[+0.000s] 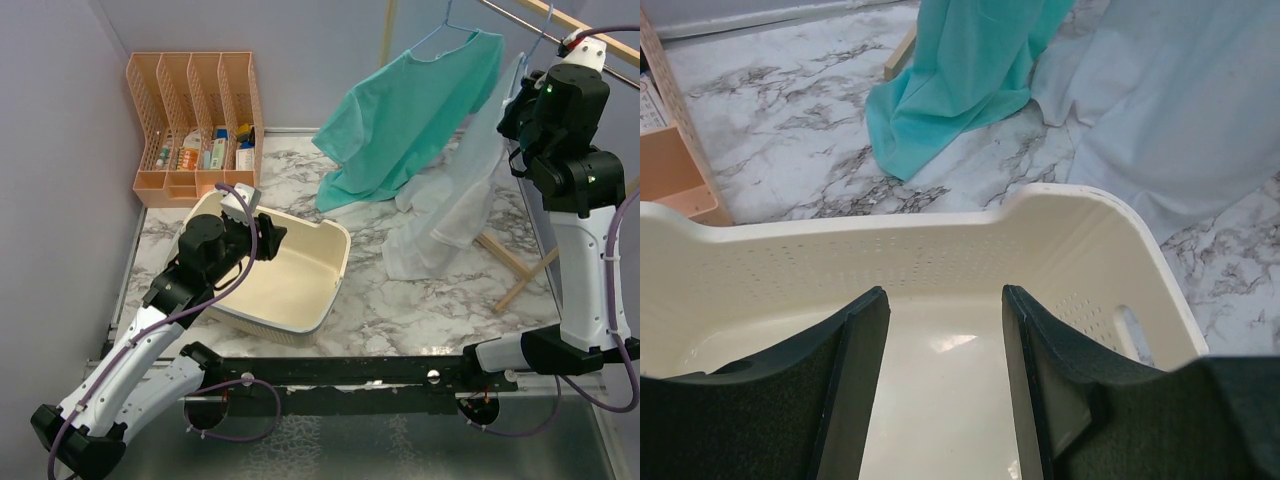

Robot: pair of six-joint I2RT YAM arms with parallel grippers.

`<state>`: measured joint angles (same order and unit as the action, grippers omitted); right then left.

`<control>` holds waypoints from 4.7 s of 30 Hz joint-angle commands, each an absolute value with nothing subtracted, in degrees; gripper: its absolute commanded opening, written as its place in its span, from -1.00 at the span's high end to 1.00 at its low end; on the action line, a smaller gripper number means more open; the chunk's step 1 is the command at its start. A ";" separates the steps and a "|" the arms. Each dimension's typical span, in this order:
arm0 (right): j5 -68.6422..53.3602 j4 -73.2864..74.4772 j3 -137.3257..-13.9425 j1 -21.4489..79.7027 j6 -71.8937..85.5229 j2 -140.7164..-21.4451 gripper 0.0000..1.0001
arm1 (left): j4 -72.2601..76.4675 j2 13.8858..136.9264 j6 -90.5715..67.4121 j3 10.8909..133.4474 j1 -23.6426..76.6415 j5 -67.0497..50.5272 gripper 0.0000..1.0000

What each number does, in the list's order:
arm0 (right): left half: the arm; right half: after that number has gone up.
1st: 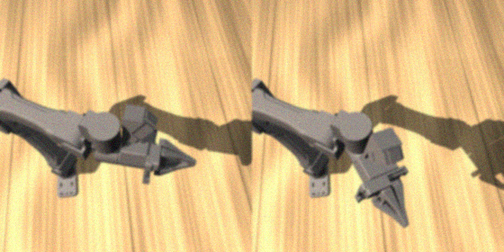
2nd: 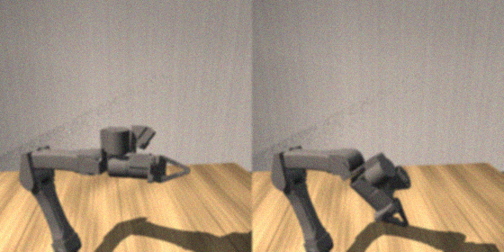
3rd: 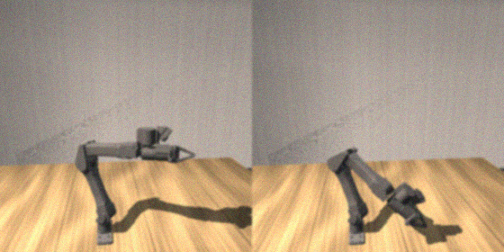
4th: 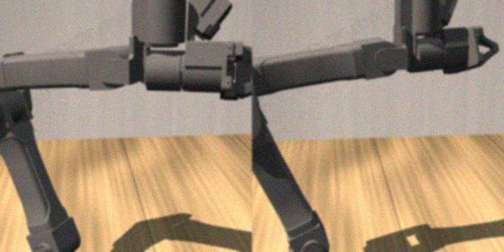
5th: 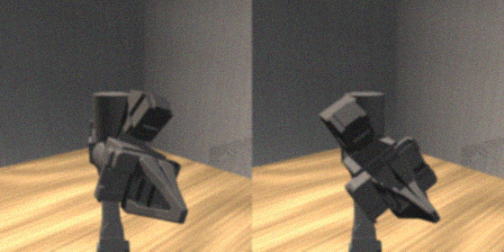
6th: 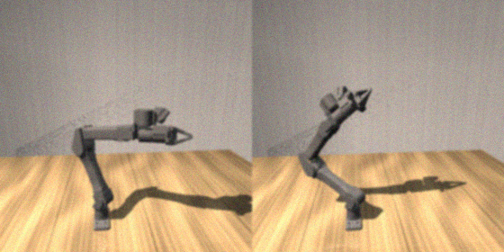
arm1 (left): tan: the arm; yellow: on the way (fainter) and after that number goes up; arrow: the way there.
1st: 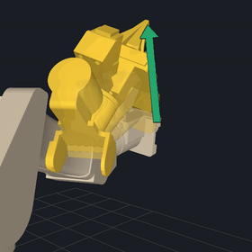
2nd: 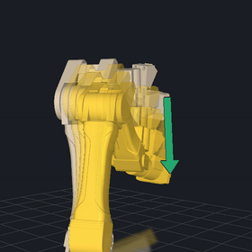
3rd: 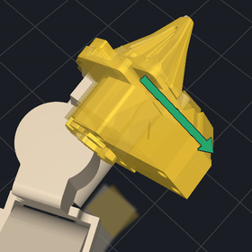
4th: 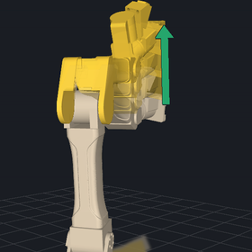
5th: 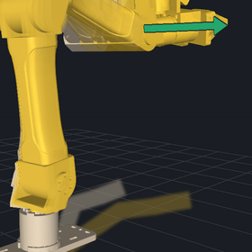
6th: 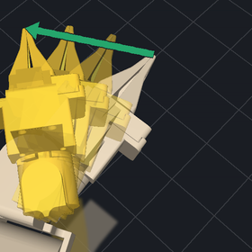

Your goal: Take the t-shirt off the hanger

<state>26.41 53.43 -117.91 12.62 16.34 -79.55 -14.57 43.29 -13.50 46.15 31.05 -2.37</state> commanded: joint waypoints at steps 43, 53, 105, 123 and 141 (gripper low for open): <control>14.75 40.63 -110.28 12.32 9.96 -67.66 0.98 | -11.00 41.92 -13.73 44.77 29.18 -7.86 -0.07; -8.31 47.81 -104.80 12.30 11.53 -58.34 0.98 | -1.38 43.74 -12.05 45.52 29.18 -20.39 -0.38; -51.86 46.12 -78.07 12.28 11.57 -42.63 0.98 | 66.51 90.25 -60.75 74.40 41.48 -67.55 0.97; -28.24 51.94 -74.07 12.31 10.59 -35.00 0.00 | 25.97 83.98 -33.28 86.66 41.01 -65.33 1.00; 2.99 58.17 -71.72 12.36 14.34 -27.06 0.21 | 13.30 86.81 -28.19 101.73 36.93 -66.23 1.00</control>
